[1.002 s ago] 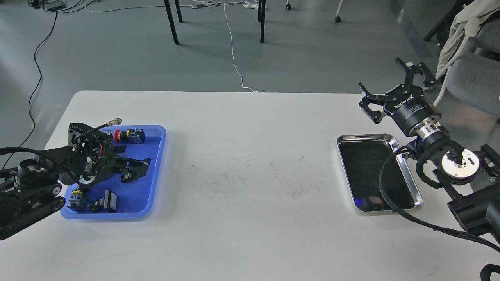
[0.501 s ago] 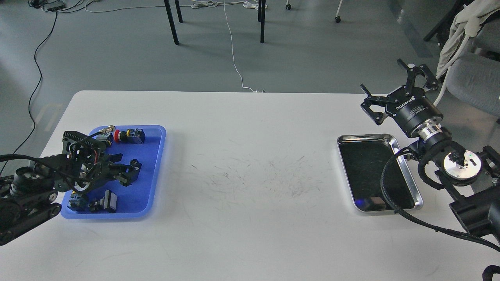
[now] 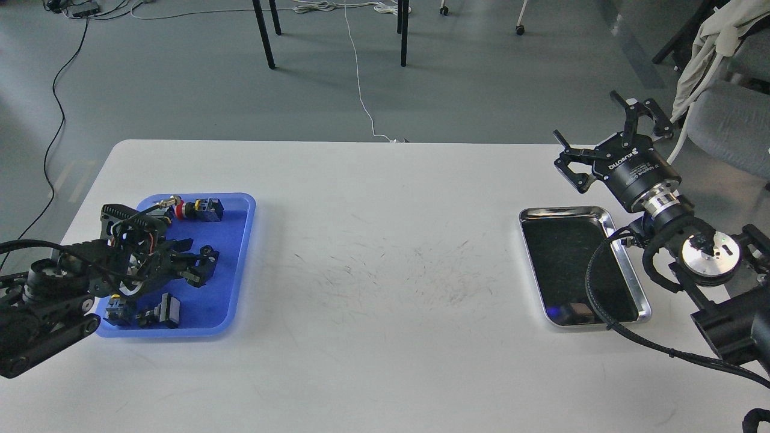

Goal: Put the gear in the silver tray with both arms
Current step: 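Close the left gripper on the black gear and lift it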

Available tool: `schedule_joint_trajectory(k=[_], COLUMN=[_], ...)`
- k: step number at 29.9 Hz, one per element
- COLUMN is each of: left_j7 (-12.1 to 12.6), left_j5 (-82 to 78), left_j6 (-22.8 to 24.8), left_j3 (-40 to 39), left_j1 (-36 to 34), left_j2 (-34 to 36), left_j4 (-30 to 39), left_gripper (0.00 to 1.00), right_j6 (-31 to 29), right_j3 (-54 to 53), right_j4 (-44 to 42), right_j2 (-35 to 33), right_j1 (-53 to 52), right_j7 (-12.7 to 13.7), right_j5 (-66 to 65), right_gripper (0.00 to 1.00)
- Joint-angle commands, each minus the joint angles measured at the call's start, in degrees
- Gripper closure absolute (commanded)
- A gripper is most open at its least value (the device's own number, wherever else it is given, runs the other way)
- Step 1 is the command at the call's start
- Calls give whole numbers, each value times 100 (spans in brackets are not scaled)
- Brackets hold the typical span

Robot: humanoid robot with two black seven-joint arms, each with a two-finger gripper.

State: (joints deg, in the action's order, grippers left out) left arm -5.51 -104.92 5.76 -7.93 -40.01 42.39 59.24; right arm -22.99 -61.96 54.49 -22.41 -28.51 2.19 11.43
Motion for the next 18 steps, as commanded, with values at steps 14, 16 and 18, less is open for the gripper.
schedule_joint_trajectory(k=[14, 16, 18], left_j7=[-12, -12, -12], left_j5=[-3, -3, 6], left_j6=[13, 22, 22], left_j3=[2, 2, 2], left_j1=[2, 2, 2], left_j2=[-55, -46, -46], left_j4=[-106, -106, -106], left_gripper=[79, 82, 84], right_j6=[-4, 4, 4], right_j3=[9, 9, 9], right_j4=[0, 0, 0], right_j2=[0, 0, 0], right_j1=[3, 3, 3], right_j7=[0, 0, 0], right_j5=[0, 0, 0], right_gripper=[1, 1, 1])
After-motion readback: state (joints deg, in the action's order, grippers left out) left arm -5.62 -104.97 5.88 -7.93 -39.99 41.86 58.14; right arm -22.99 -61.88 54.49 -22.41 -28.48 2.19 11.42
